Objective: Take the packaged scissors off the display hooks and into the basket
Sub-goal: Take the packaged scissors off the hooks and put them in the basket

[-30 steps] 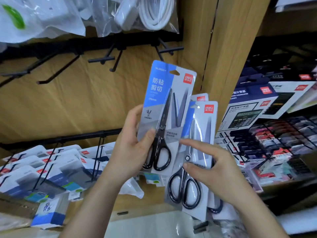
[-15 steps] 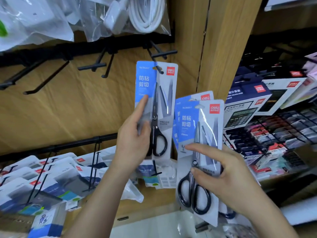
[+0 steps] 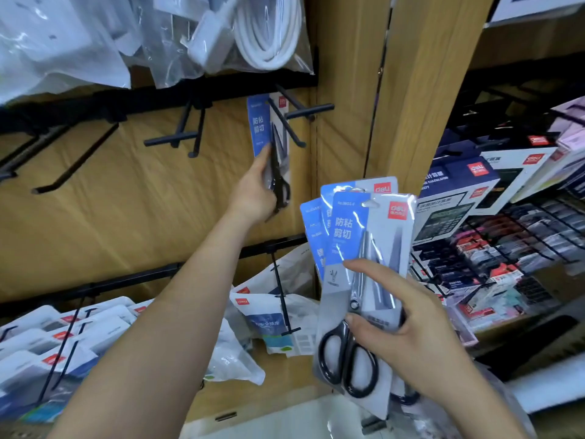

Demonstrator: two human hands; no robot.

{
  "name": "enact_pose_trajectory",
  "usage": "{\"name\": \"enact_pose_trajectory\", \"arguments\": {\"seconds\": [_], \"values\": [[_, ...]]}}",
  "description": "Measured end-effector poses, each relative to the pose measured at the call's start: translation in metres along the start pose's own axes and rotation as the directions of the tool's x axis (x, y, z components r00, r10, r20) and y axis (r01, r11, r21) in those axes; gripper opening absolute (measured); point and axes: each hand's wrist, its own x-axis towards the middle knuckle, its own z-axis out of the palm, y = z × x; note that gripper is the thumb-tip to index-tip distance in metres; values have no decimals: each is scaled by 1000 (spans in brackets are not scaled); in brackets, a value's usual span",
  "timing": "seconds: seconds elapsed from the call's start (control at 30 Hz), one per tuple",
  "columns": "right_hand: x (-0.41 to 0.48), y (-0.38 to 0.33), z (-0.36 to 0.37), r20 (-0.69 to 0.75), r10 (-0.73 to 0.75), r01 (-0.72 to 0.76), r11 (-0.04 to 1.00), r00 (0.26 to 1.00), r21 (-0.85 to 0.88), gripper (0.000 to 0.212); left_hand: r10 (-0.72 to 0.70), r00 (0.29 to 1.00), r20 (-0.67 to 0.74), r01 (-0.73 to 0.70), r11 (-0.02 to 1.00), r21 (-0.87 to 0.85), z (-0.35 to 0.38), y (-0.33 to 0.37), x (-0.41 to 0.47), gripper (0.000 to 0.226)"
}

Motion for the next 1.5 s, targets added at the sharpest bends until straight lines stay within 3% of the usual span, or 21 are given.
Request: {"name": "enact_pose_trajectory", "arguments": {"seconds": [0.1,0.2,0.3,0.4,0.43,0.53,0.67,0.8,0.93,1.03,1.13,1.2,1.3,1.4,1.5], "values": [[7,-1,13,6,3,-3,997,1000,83,70,11,999,-32,-13,996,-88,-5,-4,-25,66],[15,-4,23,-10,-11,13,984,1000,180,74,72,988,-136,-111,946,-304,-6,-10,-84,42],[23,-7,34,-53,-22,35,969,998,246,87,59,996,-59,-78,919,-386,0,-16,-152,25],[32,-10,45,-58,-31,45,966,998,256,97,41,991,129,15,915,-403,7,-16,-190,70],[35,-11,47,-68,-23,40,965,997,258,100,29,987,159,43,903,-428,7,-14,-192,75],[40,-11,54,-123,-25,60,954,992,293,102,-11,974,224,149,781,-606,4,-11,-188,69],[41,-10,67,-218,117,-20,915,969,403,76,-194,962,193,273,636,-722,4,-10,-181,79],[40,-12,63,-122,223,-123,830,967,544,35,-283,931,231,348,492,-798,3,-13,-176,73],[38,-9,62,-67,247,-153,769,967,621,41,-325,915,238,349,348,-870,4,-17,-174,65],[36,-7,52,97,110,-147,752,989,643,28,-364,898,249,346,232,-909,4,-20,-174,68],[30,-7,45,239,22,-174,747,971,641,35,-415,881,226,312,151,-938,4,-20,-172,71],[29,-5,48,182,76,-181,722,980,667,36,-441,880,175,270,162,-949,5,-19,-169,69],[31,0,55,6,214,-159,708,977,688,28,-404,904,139,258,258,-931,6,-16,-169,62],[32,2,59,-113,236,-116,774,965,622,20,-356,921,159,296,373,-879,5,-17,-168,64],[30,1,65,-197,181,-56,857,963,513,14,-352,927,129,278,415,-866,2,-21,-166,71]]}}
